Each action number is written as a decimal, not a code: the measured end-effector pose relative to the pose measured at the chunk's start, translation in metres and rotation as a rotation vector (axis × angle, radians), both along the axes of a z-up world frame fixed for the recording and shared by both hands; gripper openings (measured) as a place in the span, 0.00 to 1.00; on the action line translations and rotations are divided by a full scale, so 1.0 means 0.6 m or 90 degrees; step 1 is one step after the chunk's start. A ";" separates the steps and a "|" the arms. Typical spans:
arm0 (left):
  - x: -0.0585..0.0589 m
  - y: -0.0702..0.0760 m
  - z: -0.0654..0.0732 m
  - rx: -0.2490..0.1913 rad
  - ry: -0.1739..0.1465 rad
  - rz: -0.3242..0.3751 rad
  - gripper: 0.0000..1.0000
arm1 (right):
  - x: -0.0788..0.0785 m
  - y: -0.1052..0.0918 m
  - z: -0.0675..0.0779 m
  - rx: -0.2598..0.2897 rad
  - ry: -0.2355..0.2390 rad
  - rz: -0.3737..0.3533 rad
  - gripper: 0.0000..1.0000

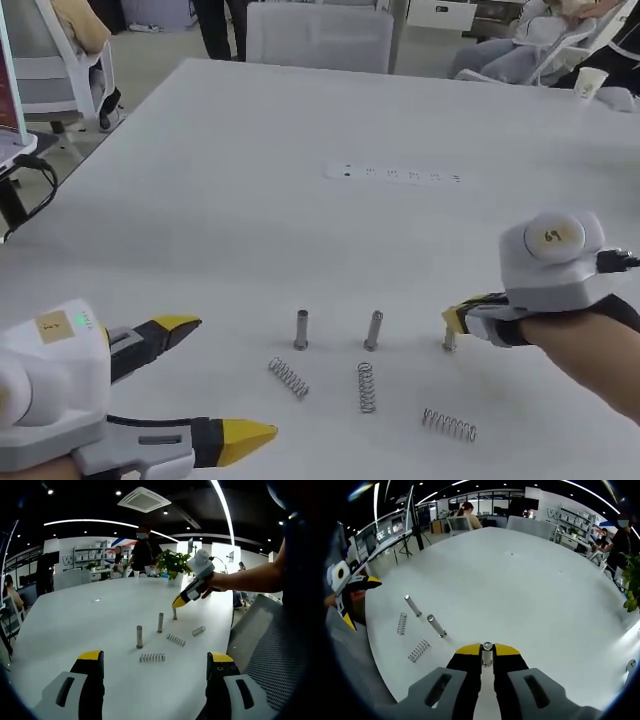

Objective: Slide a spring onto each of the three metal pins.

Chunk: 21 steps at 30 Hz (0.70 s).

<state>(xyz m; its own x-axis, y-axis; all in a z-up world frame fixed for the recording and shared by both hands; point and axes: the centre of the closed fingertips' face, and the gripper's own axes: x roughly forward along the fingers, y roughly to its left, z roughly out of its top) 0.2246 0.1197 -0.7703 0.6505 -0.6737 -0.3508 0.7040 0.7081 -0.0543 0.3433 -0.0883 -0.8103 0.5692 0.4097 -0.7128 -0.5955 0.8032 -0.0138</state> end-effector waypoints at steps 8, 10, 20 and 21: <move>0.001 -0.007 0.001 -0.001 -0.001 -0.005 0.81 | -0.004 -0.001 -0.001 0.002 0.001 0.004 0.06; 0.001 -0.006 0.000 0.001 -0.001 -0.005 0.81 | -0.004 -0.002 -0.001 0.006 0.001 -0.001 0.06; 0.001 -0.009 -0.003 0.000 0.001 -0.008 0.81 | -0.010 -0.005 -0.007 0.001 0.003 0.000 0.06; 0.001 -0.010 -0.004 0.000 0.002 -0.009 0.81 | -0.010 -0.005 -0.007 -0.002 0.001 0.001 0.06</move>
<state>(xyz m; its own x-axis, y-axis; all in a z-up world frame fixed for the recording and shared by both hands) 0.2253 0.1140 -0.7724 0.6405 -0.6823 -0.3524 0.7133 0.6986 -0.0561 0.3374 -0.0914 -0.8147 0.5675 0.4083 -0.7151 -0.5969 0.8022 -0.0156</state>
